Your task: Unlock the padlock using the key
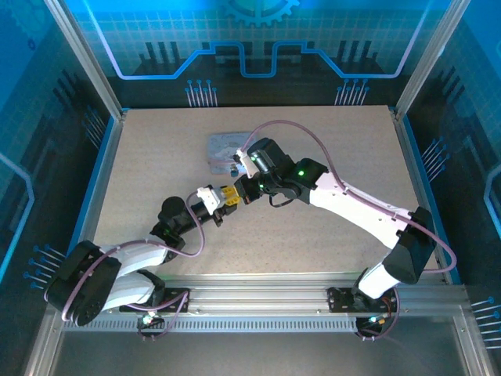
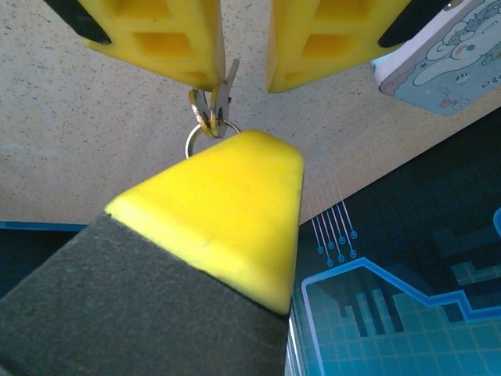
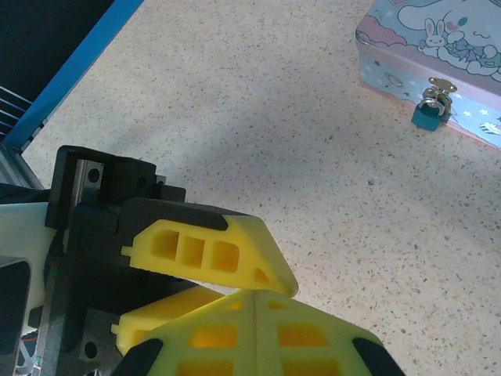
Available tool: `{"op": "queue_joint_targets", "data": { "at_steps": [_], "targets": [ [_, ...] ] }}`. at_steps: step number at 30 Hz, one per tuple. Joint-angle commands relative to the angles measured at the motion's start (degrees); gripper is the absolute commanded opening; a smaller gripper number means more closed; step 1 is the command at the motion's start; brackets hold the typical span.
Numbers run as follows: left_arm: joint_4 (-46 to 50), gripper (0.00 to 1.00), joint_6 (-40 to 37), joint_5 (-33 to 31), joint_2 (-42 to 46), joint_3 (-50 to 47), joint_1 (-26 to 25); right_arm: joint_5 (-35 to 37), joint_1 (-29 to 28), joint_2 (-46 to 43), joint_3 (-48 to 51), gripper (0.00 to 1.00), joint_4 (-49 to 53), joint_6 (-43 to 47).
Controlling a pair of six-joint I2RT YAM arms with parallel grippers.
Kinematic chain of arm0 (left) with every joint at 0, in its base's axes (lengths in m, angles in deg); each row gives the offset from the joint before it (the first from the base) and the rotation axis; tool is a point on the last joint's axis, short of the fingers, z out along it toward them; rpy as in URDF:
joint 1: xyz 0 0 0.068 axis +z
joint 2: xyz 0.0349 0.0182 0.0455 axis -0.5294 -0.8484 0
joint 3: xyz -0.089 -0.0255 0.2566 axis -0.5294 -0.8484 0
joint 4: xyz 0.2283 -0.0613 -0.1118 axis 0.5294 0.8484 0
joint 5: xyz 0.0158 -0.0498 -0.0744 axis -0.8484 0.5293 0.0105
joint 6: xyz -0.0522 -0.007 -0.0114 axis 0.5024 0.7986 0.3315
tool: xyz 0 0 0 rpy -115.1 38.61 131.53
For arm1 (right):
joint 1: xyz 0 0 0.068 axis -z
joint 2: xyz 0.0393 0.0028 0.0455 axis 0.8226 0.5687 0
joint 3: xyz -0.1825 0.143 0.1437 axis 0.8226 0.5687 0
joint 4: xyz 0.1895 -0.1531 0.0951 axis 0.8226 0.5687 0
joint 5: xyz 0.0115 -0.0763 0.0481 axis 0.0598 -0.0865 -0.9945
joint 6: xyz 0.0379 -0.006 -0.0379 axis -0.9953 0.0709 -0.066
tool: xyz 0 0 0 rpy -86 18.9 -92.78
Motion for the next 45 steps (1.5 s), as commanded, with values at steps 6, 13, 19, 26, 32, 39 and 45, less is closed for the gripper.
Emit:
{"op": "queue_joint_targets", "data": {
  "at_steps": [6, 13, 19, 26, 32, 39, 45],
  "targets": [
    [-1.92, 0.08, -2.84, -1.04, -0.92, 1.98, -0.72, -1.24, 0.86, -0.09, -1.87, 0.0, 0.67, -0.98],
    [2.83, 0.0, -7.09, -1.65, 1.39, 2.62, -0.77, -0.64, 1.66, -2.5, -0.3, 0.21, 0.5, -1.9],
    [21.95, 0.0, -23.07, -3.72, 7.89, 7.5, -2.63, -3.75, 4.68, -10.93, 6.31, 0.42, -1.96, 0.14],
    [42.49, 0.0, -38.14, -2.12, 10.29, 15.98, -5.46, -10.64, 9.49, -23.02, 17.17, 0.45, -5.75, 12.21],
    [65.73, 0.0, -41.43, 0.91, 9.87, 27.7, -5.91, -13.52, 8.84, -30.12, 24.21, 0.49, -6.74, 31.32],
    [72.22, 0.0, -39.99, 4.74, 9.66, 30.2, -5.86, -16.43, 6.15, -35.42, 31.8, 0.49, -17.32, 40.81],
    [75.48, 0.0, -38.99, 5.9, 9.58, 30.66, -5.98, -15.26, 4.38, -31.13, 28.83, 0.49, -15.64, 43.1]
  ]
}}
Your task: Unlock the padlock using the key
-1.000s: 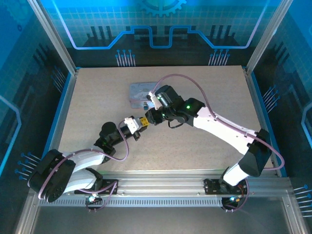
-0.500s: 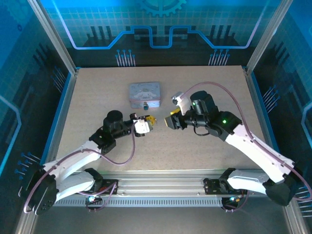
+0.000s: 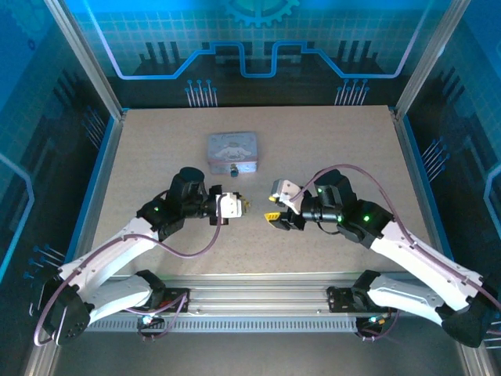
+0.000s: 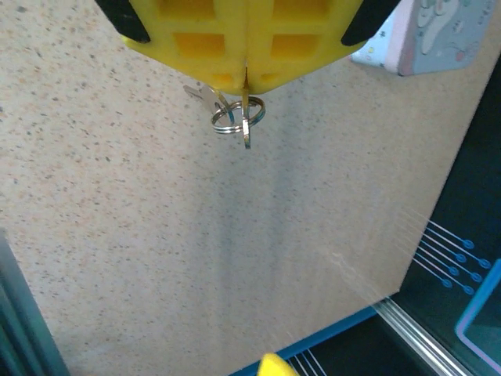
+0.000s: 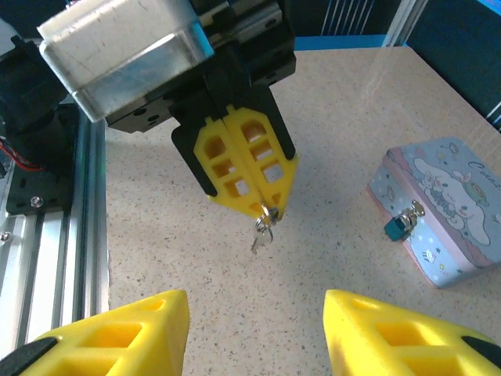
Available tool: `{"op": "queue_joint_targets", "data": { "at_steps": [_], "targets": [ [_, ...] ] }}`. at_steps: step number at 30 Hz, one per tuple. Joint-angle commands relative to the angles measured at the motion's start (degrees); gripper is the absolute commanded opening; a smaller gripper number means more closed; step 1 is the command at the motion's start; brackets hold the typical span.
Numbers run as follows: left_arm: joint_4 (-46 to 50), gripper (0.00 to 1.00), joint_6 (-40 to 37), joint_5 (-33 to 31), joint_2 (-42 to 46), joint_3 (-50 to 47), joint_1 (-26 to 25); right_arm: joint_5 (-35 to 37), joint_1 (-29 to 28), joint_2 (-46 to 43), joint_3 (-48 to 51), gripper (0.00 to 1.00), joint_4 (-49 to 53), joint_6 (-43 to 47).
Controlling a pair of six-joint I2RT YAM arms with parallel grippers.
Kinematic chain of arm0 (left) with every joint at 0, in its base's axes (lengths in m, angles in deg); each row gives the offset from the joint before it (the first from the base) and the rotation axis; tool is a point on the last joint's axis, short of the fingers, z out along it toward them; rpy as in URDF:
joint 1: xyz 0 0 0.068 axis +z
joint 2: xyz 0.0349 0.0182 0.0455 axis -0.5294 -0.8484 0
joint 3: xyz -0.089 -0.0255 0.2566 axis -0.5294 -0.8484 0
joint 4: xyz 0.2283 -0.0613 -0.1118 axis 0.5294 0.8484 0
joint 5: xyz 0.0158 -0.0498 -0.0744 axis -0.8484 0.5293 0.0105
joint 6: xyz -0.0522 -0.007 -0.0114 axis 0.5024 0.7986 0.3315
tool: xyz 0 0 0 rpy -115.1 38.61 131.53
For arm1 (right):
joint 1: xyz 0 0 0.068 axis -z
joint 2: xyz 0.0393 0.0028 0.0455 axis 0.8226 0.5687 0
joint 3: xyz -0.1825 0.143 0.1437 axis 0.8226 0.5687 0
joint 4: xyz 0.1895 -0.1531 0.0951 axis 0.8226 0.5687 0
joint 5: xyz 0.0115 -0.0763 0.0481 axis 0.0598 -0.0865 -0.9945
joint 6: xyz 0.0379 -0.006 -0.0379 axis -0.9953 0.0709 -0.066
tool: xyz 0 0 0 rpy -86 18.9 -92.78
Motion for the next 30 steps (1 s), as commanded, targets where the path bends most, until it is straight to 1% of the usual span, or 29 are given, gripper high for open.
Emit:
{"op": "queue_joint_targets", "data": {
  "at_steps": [1, 4, 6, 9, 11, 15, 17, 23, 27, 30],
  "targets": [
    [4.19, 0.0, 0.19, 3.32, 0.05, 1.98, -0.38, -0.74, -1.98, 2.96, -2.61, 0.49, -1.64, 4.09],
    [4.28, 0.0, 1.14, 4.37, -0.44, 2.28, -0.37, 0.61, -4.38, 5.89, -4.11, 0.47, -2.05, 5.91],
    [4.74, 0.0, 1.33, 5.25, -1.24, 3.23, -0.37, 1.25, -5.67, 7.11, -4.7, 0.41, -2.6, 6.83],
    [4.33, 0.0, 1.41, 7.3, -1.95, 3.66, -0.8, 1.41, -5.98, 6.51, -3.21, 0.31, -4.89, 7.36],
    [2.92, 0.0, 1.98, 7.55, -2.72, 2.94, -1.05, 1.88, -5.99, 5.95, -2.44, 0.28, -6.11, 7.27],
    [3.49, 0.0, 1.64, 7.23, -4.07, 3.86, -1.15, 2.33, -5.94, 6.68, -3.16, 0.2, -5.35, 7.86],
    [3.33, 0.0, 1.33, 7.14, -3.78, 4.13, -1.12, 2.52, -5.9, 7.71, -4.01, 0.2, -3.87, 7.88],
    [5.34, 0.0, 1.03, 7.66, -3.07, 5.5, -1.15, 3.24, -4.97, 8.18, -4.25, 0.27, -0.81, 8.45],
    [5.16, 0.0, 1.42, 7.86, -2.03, 4.53, -1.16, 3.15, -4.29, 7.7, -4.43, 0.27, 0.07, 8.76],
    [5.51, 0.0, 1.47, 7.61, -1.46, 3.97, -1.16, 2.59, -4.05, 7.52, -4.51, 0.24, 0.1, 8.93]
  ]
}}
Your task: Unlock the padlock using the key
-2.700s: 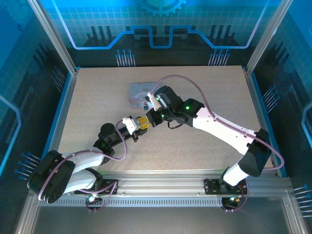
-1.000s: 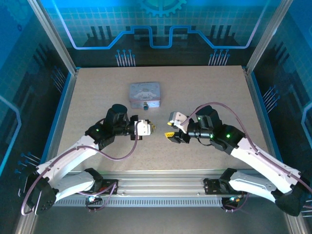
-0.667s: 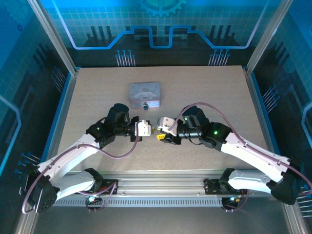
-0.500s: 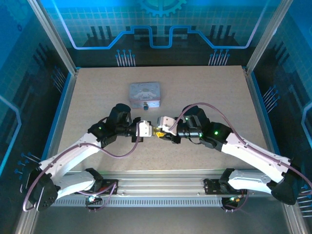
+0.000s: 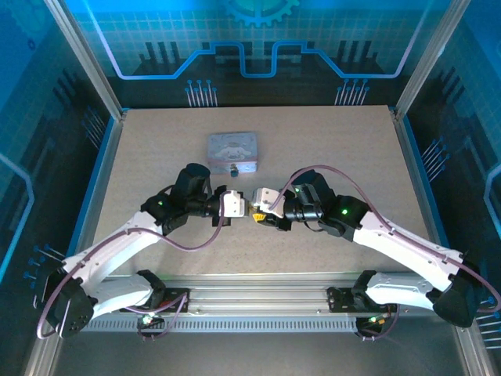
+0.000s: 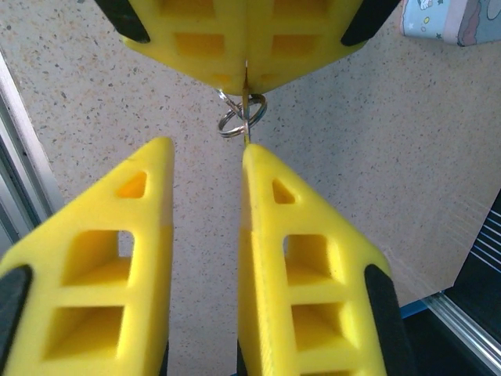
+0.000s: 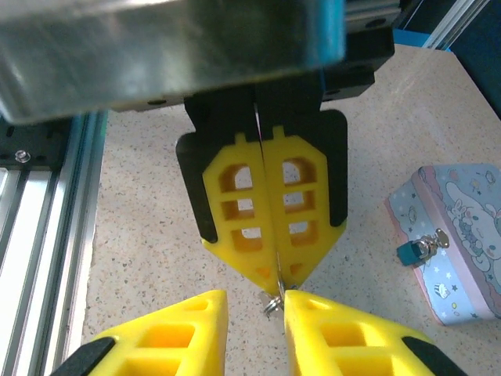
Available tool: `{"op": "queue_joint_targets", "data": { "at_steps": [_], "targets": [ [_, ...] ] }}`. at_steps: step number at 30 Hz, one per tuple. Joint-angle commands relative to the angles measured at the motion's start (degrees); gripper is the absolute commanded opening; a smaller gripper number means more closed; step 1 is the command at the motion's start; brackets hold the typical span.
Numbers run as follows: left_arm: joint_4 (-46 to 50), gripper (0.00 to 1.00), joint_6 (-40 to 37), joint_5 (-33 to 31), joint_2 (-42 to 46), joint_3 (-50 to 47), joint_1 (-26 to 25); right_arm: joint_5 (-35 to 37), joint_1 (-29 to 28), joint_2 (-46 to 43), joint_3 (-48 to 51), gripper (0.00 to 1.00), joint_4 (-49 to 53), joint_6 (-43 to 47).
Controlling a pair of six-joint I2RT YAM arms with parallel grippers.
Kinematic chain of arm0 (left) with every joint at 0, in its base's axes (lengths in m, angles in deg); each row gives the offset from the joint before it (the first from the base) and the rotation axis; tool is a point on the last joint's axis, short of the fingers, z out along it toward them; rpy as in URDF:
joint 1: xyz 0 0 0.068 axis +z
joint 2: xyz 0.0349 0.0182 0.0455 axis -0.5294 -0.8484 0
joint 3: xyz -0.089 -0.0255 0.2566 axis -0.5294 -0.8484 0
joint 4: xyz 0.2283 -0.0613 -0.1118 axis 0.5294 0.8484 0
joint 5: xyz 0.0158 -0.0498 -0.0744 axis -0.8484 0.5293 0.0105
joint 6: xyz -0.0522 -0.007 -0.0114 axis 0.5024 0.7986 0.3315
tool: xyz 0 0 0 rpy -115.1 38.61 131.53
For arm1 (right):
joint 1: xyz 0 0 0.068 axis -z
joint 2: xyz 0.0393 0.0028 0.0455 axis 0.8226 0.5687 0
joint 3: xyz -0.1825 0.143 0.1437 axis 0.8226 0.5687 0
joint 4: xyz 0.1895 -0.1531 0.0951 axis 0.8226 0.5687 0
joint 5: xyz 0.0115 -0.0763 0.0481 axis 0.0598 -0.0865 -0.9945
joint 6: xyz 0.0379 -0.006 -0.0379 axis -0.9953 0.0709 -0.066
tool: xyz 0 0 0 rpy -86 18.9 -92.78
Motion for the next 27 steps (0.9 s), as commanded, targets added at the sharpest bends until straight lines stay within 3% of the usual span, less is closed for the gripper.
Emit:
{"op": "queue_joint_targets", "data": {
  "at_steps": [1, 12, 23, 25, 26, 27],
  "targets": [
    [1.31, 0.0, -0.1, 2.47, 1.71, 0.07, -0.39, -0.26, 0.59, -0.49, -1.94, 0.23, 1.26, 0.93],
    [1.76, 0.0, -0.21, 3.05, 0.9, 0.13, -0.47, 1.01, 0.55, 2.35, -3.96, 0.27, 2.04, 1.19],
    [1.18, 0.0, 1.67, 2.76, 2.23, -0.37, -0.43, 3.94, 0.34, 4.75, -4.14, 0.0, 2.22, 2.86],
    [-0.67, 0.0, 3.63, 1.93, 3.45, -1.13, -0.46, 5.06, 0.26, 4.48, -3.16, 0.0, 0.83, 3.37],
    [-1.8, 0.03, 4.89, 1.21, 4.08, -1.64, -0.51, 5.71, 0.17, 4.17, -2.39, 0.0, -0.34, 3.55],
    [-3.42, 0.13, 7.18, -0.01, 5.0, -2.28, -0.47, 6.52, 0.1, 3.58, -1.35, 0.0, -2.16, 3.68]
  ]
}}
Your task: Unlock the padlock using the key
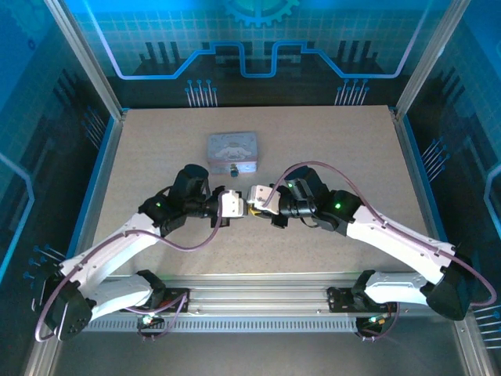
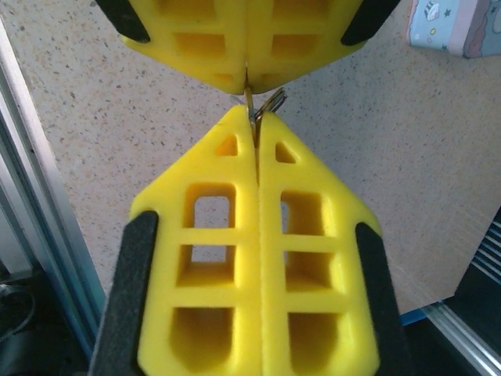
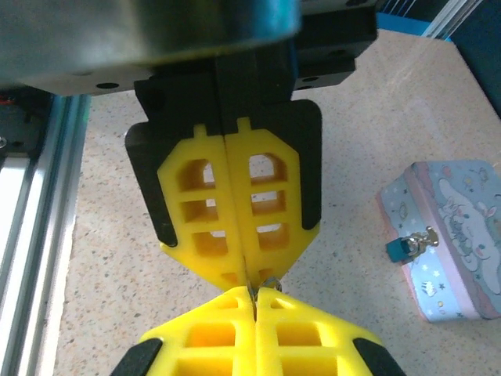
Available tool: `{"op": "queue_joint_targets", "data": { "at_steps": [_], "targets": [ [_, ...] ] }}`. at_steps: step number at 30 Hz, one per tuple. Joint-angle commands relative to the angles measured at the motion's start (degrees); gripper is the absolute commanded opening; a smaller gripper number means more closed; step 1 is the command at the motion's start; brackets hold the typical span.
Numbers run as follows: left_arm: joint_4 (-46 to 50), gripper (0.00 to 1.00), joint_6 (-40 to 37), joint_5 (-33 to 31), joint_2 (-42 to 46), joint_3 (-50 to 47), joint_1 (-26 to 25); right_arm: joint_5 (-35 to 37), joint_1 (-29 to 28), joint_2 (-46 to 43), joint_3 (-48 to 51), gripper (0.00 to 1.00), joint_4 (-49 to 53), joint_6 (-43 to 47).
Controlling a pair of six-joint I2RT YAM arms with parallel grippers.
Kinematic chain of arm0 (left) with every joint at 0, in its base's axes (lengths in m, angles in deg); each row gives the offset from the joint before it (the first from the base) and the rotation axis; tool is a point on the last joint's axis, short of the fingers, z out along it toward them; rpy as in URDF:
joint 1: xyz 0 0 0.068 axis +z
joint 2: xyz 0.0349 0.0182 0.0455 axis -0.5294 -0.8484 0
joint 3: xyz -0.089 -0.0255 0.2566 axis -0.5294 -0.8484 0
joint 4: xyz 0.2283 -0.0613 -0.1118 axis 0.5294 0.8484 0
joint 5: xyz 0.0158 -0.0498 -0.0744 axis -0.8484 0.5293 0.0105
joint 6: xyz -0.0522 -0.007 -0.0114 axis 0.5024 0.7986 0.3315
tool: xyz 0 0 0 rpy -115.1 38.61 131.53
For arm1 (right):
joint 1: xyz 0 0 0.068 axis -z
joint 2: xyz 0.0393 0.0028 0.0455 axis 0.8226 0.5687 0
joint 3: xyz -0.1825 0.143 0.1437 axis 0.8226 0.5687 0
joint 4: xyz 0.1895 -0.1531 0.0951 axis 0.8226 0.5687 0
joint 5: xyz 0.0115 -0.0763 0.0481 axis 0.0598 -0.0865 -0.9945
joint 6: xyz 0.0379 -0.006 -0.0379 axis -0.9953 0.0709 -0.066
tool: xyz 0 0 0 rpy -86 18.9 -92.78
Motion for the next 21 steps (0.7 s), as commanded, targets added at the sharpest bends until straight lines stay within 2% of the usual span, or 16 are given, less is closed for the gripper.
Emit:
{"op": "queue_joint_targets", "data": {
  "at_steps": [1, 4, 7, 9, 10, 12, 14, 18, 21],
  "targets": [
    [-5.02, 0.2, 7.08, -0.47, 4.42, -2.12, -0.44, 4.98, 0.02, -0.84, 3.04, 0.0, -4.93, 1.32],
    [-9.75, 0.34, 18.68, -7.29, 7.97, -3.99, -0.43, 6.93, 0.02, -2.74, 7.03, 0.0, -12.38, 1.23],
    [-10.18, 0.39, 35.1, -18.33, 10.74, -3.94, -0.23, 8.41, -0.42, -3.94, 11.57, 0.0, -19.96, 2.22],
    [-6.35, 0.43, 48.39, -27.21, 11.22, -2.18, 0.65, 9.32, -0.5, -4.0, 13.42, 0.0, -24.19, 2.64],
    [-3.7, 0.42, 55.36, -28.91, 11.03, -1.08, 1.85, 9.65, -0.64, -3.93, 14.31, 0.0, -26.42, 2.8],
    [-0.9, 0.4, 68.19, -28.67, 10.35, -0.41, 4.63, 9.67, -0.58, -3.57, 15.55, 0.0, -30.27, 3.12],
    [-2.28, 0.37, 79.73, -25.48, 9.99, -2.01, 7.0, 8.96, -0.7, -2.66, 16.27, 0.0, -33.47, 3.37],
    [-10.9, 0.35, 96.28, -20.2, 9.38, -6.71, 8.15, 5.7, -0.69, -0.46, 16.27, 0.0, -36.68, 4.13],
    [-12.9, 0.36, 107.22, -19.05, 8.06, -7.87, 8.43, 4.99, -0.73, 0.56, 16.75, 0.0, -39.6, 4.12]
  ]
}}
